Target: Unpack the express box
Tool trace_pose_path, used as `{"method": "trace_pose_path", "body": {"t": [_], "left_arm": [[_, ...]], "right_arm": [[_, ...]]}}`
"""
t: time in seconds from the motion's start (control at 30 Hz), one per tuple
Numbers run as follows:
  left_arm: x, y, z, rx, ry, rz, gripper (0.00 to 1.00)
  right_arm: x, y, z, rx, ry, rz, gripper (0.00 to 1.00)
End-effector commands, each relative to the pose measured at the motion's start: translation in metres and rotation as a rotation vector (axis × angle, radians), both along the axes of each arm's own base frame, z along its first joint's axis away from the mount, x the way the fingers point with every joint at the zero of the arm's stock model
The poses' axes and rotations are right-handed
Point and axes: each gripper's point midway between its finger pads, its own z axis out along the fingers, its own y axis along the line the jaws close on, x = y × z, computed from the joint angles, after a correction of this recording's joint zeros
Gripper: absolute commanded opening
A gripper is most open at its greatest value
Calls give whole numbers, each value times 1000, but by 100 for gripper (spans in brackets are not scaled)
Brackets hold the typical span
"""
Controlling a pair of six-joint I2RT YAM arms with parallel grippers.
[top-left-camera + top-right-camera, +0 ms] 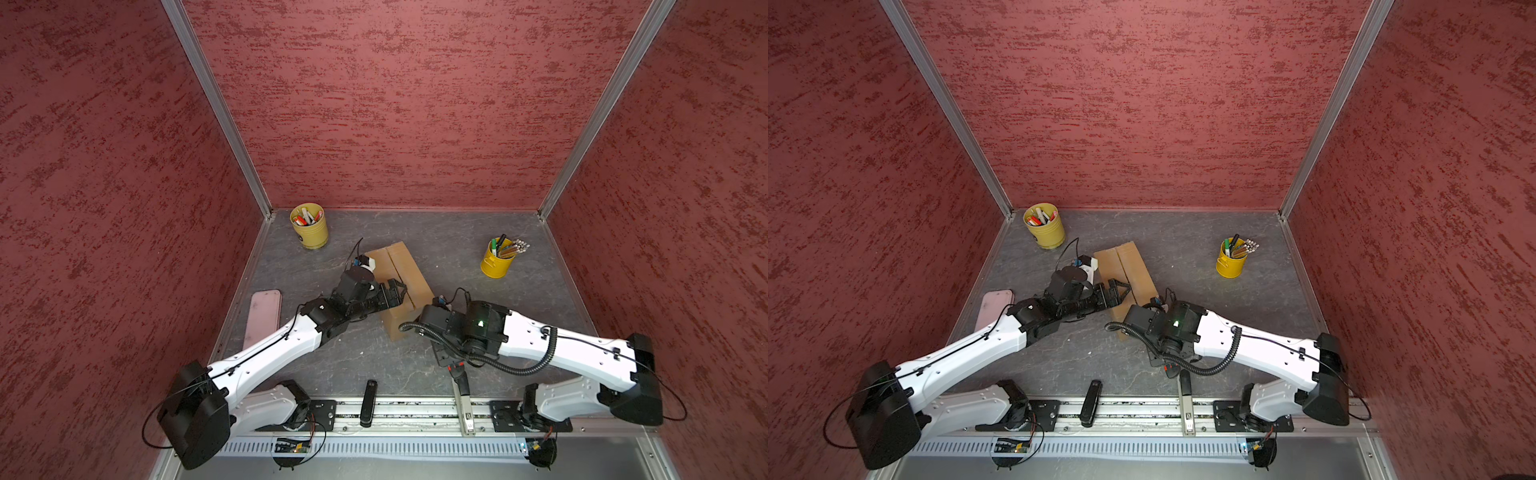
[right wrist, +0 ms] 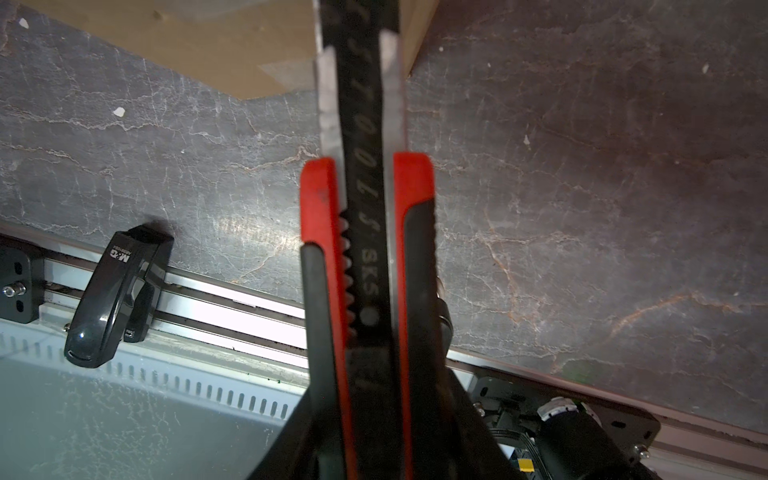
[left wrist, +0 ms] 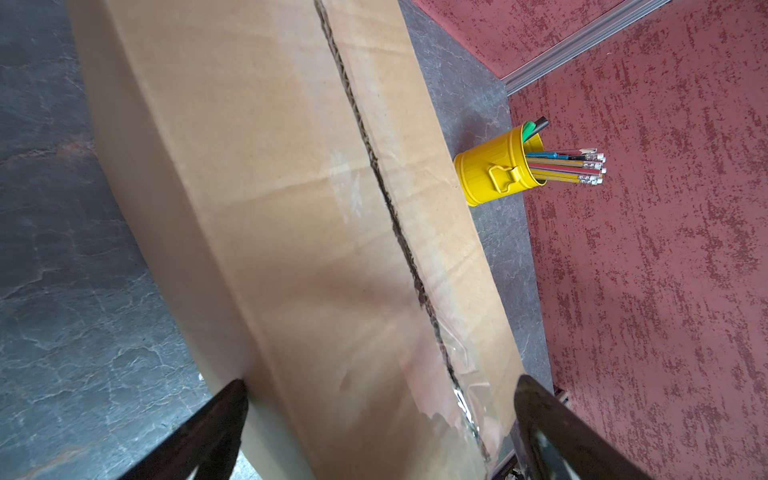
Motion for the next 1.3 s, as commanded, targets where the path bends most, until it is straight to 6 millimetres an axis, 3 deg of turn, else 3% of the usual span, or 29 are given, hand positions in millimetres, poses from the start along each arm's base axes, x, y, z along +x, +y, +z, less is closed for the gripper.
{"method": "trace_pose_path", "body": {"t": [0.0,1.27], "left_arm": [[-2,-3,-2,-4,-5,-10,100],[-9,-13,-9,-9,20,-10,100]], "right_arm": [[1,8,8,27,-9,4,0],[15,28,5,58,-7,49,0]]}}
